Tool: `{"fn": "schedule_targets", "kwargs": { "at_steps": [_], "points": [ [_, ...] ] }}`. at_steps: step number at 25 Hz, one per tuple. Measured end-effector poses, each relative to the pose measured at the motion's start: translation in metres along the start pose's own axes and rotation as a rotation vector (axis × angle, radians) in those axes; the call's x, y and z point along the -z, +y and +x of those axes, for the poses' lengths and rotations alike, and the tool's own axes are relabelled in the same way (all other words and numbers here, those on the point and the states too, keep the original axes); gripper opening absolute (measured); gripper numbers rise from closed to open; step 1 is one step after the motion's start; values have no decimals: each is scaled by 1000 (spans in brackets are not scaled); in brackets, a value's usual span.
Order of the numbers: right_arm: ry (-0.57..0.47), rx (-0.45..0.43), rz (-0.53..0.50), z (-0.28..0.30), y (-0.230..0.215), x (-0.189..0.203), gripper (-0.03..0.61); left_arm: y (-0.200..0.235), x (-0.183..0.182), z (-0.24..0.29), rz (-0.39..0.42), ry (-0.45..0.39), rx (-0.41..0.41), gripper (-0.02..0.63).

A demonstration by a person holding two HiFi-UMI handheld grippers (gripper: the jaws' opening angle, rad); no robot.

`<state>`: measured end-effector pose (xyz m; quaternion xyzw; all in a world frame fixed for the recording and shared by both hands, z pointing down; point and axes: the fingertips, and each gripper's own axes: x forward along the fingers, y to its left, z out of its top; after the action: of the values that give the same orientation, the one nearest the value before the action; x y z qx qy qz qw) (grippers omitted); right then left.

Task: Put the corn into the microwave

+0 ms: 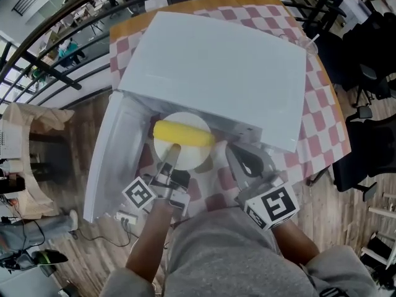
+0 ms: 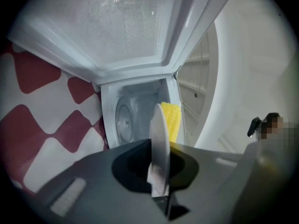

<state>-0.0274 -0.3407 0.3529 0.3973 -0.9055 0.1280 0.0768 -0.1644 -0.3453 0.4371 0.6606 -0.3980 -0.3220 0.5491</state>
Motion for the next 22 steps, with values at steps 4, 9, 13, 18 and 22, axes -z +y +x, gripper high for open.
{"fn": "schedule_targets", "kwargs": {
  "at_steps": [4, 9, 13, 18, 22],
  "points": [
    [14, -5, 12, 9, 3, 6, -2, 25, -8, 20, 4, 7, -20, 15],
    [22, -11, 13, 19, 5, 8, -3, 58, -16, 41, -15, -4, -49, 14],
    [29, -18, 15, 24, 7, 10, -3, 79, -16, 50, -28, 3, -91, 15],
    [41, -24, 12, 27, 8, 14, -2, 93, -17, 56, -50, 2, -115, 14],
    [49, -29, 14, 28, 10, 20, -3, 99, -19, 59, -71, -5, -109, 14]
  ]
}}
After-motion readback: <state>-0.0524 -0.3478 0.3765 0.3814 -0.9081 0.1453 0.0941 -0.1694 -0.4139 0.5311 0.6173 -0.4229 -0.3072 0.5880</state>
